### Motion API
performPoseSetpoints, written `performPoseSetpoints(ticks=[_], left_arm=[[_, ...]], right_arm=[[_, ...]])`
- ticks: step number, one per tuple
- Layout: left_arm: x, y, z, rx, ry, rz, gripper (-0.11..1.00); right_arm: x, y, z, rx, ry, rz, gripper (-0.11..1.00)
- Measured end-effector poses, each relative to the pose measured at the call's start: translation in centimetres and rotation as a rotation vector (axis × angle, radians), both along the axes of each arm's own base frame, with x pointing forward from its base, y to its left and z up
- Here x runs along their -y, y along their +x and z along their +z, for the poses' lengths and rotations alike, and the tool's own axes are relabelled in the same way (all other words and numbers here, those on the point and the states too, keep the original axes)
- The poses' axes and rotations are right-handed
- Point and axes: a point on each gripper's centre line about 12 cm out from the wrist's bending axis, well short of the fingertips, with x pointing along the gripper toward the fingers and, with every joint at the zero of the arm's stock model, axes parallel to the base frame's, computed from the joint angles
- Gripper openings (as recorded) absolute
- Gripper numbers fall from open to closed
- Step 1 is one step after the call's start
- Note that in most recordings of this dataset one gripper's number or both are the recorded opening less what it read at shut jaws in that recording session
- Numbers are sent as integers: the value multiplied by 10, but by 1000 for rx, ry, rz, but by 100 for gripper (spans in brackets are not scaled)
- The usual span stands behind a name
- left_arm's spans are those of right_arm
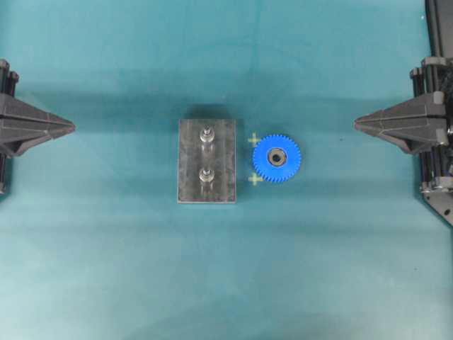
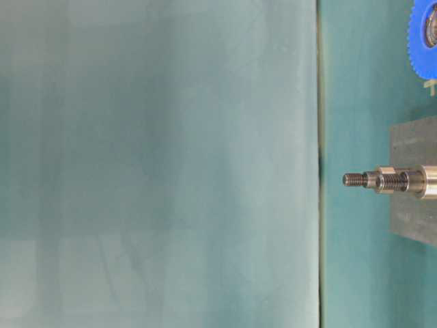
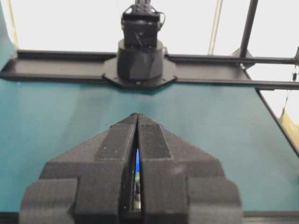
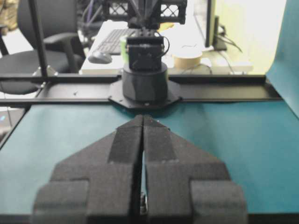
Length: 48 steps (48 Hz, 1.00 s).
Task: Fit the large gear onto the shaft.
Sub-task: 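Move the right gripper over the blue gear beside the plate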
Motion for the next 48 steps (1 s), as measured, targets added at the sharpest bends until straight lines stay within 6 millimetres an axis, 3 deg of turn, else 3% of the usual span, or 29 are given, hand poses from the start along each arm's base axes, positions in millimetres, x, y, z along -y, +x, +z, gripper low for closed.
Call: performPoseSetpoints(ticks=[5, 14, 26, 33, 48], left_arm=[[0, 9, -13, -64, -64, -4, 0], [0, 24, -28, -166, -90, 0, 0], [-1, 44, -49, -483, -13, 5, 0], [-3, 49, -56, -620, 70, -5, 0], [-4, 50, -59, -655, 95, -7, 0]], right_arm=[[8, 3, -17, -85, 32, -40, 1], [22, 6, -62, -473, 134, -115, 1], [33, 20, -83, -888, 126, -145, 1], [39, 45, -83, -951, 75, -142, 1], [48, 100, -104, -1048, 73, -133, 2]])
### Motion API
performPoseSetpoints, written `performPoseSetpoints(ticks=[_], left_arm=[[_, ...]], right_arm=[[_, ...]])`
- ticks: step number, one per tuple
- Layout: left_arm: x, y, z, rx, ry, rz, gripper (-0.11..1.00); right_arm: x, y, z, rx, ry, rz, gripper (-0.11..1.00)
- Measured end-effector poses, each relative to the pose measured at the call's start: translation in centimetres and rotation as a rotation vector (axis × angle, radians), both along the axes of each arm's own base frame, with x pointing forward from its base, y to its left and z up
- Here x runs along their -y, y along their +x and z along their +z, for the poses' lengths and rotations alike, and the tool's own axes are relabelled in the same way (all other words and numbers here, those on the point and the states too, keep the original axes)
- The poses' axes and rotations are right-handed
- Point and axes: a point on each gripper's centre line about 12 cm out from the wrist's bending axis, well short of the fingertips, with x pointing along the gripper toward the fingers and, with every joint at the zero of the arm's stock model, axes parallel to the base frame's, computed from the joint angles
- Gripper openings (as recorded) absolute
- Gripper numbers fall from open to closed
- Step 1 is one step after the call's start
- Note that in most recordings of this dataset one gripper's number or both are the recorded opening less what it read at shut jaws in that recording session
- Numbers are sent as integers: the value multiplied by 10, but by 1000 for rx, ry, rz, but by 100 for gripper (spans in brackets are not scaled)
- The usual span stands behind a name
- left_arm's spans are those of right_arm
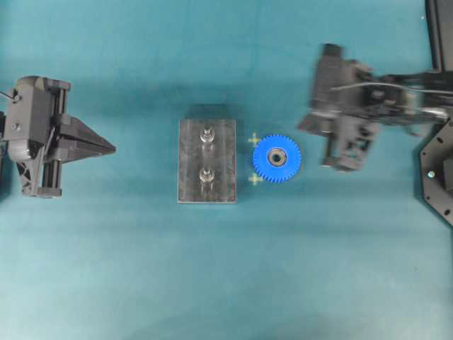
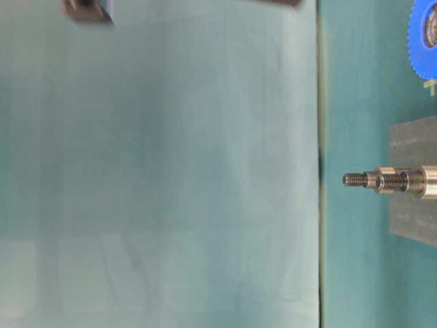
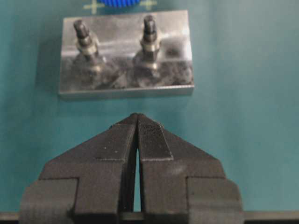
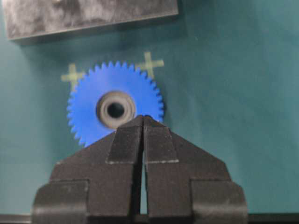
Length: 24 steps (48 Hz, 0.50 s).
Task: Fit the large gear onto the shaft.
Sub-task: 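Move the right gripper over the blue gear beside the plate, then lower the right gripper and grasp the blue gear by its hub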
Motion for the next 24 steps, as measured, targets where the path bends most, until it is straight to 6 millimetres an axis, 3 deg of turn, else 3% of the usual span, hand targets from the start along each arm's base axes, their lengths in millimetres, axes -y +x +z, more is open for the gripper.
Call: performPoseSetpoints(ticks=[3, 6, 17, 19, 24], left_arm=[[0, 1, 0, -3, -1, 1, 0], [0, 2, -1, -9, 0, 2, 0], [0, 4, -4, -23, 0, 0, 0], [0, 4, -4, -20, 0, 2, 0], [0, 5, -3, -15, 0, 1, 0]], right_arm=[[1, 6, -6, -20, 3, 0, 8], [2, 11, -11, -39, 6, 1, 21], [4, 21, -37, -152, 22, 3, 87], [4, 21, -43, -183, 28, 3, 91], [4, 22, -59, -262, 40, 4, 85]])
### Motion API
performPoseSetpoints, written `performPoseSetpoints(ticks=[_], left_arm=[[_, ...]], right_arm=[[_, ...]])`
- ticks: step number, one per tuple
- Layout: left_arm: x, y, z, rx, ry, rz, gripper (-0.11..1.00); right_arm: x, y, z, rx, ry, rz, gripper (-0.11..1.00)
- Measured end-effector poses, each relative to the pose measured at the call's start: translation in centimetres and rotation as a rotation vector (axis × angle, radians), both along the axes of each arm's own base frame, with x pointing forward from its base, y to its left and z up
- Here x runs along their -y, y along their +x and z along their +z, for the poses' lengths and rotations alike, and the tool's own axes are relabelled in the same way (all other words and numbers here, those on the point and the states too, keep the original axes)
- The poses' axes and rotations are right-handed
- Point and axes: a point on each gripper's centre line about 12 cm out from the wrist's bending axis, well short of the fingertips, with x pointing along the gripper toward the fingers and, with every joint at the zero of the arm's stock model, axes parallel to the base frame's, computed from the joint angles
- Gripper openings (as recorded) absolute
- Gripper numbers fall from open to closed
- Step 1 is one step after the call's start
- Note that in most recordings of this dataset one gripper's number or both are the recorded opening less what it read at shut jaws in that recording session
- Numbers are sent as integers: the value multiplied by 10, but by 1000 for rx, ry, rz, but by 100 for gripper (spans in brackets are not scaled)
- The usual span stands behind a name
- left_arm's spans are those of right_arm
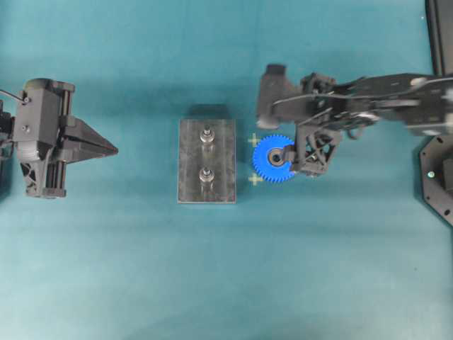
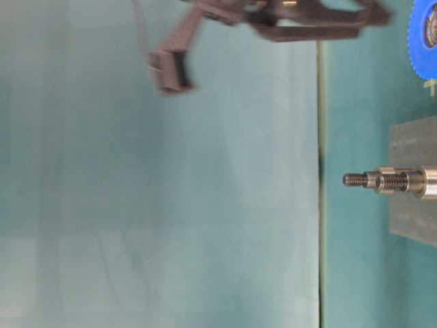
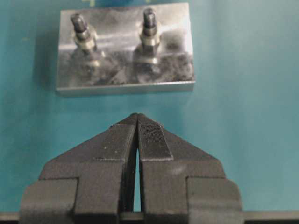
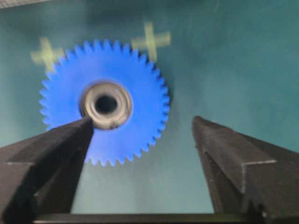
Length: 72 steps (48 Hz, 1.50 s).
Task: Fit the large gear onto the shaft.
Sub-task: 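Lower the right gripper and grasp the blue gear by its hub, then lift the blue gear and carry it over the upper shaft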
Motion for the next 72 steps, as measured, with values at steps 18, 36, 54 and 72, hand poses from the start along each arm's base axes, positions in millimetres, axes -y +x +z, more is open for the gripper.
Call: performPoseSetpoints(ticks=[18, 36, 54, 72], left_arm=[[0, 0, 0, 2, 0, -2, 0], [0, 1, 0, 0, 0, -2, 0], [0, 1, 0, 0, -1, -1, 0], [0, 5, -7, -18, -3, 1, 0]], right_arm=[[4, 23, -14, -67, 11, 0, 85], [4, 21, -19, -96, 15, 1, 85], [4, 23, -33, -134, 24, 0, 84], [3, 24, -30, -165, 29, 0, 49]])
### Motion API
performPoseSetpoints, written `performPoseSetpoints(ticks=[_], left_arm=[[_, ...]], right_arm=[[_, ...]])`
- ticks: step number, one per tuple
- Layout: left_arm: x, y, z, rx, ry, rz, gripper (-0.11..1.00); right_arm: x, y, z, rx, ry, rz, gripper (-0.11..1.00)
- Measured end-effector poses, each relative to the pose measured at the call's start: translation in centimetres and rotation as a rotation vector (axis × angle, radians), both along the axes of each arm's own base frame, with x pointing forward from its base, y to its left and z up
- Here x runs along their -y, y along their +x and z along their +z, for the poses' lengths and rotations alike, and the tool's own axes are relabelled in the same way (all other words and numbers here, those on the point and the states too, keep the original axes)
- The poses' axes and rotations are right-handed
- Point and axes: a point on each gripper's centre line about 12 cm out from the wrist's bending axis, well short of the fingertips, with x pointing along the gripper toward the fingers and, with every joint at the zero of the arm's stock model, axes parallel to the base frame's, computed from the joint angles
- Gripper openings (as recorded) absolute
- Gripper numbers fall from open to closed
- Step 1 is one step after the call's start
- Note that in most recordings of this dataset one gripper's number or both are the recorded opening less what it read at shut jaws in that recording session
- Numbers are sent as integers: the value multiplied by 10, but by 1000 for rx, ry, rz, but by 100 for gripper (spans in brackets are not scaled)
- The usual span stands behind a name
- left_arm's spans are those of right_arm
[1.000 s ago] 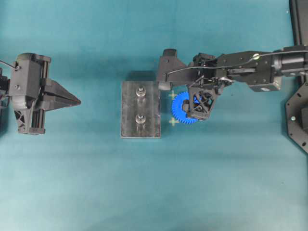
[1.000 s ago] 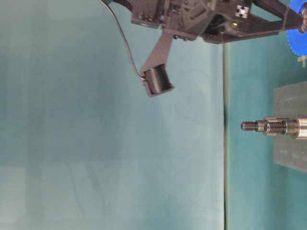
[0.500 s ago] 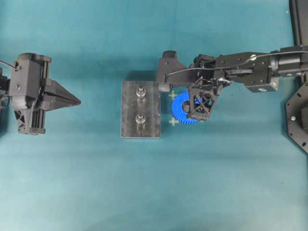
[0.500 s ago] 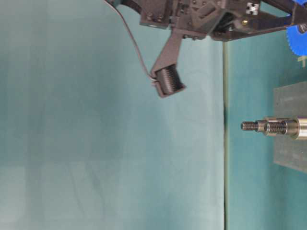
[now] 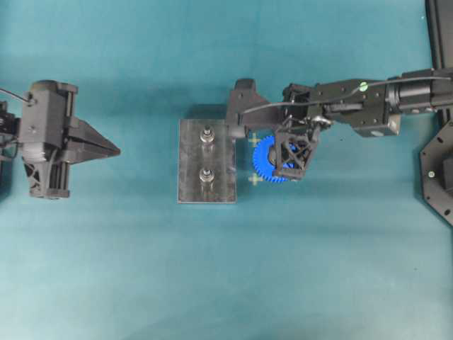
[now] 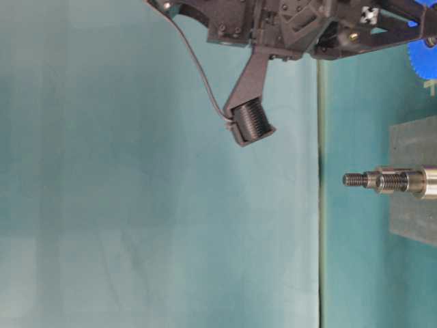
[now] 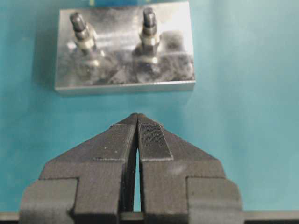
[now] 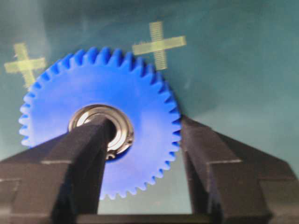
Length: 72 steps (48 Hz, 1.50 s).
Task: Fit the large gear onto the shaft.
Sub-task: 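Lift the blue gear and carry it over the upper shaft, then align the gear bore with the upper shaft using the right gripper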
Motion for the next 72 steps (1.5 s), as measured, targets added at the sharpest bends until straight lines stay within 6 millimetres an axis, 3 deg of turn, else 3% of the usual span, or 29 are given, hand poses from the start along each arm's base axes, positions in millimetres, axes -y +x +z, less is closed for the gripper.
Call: performPoseSetpoints(ticks=[13, 28, 34, 51, 72], left_arm=[[1, 12, -5, -2, 0, -5, 0], [9, 17, -14, -34, 1, -34, 0], [9, 17, -14, -34, 3, -36, 0], [9, 20, -9, -20, 3, -36, 0], [9, 21, -6, -12, 3, -36, 0]], right_arm=[[6, 11, 17, -23, 1, -6, 49], [19, 55, 93, 80, -27, 19, 49], [23, 73, 111, 118, -40, 44, 49], [30, 109, 96, 90, -41, 92, 49], [34, 117, 81, 56, -31, 99, 49]])
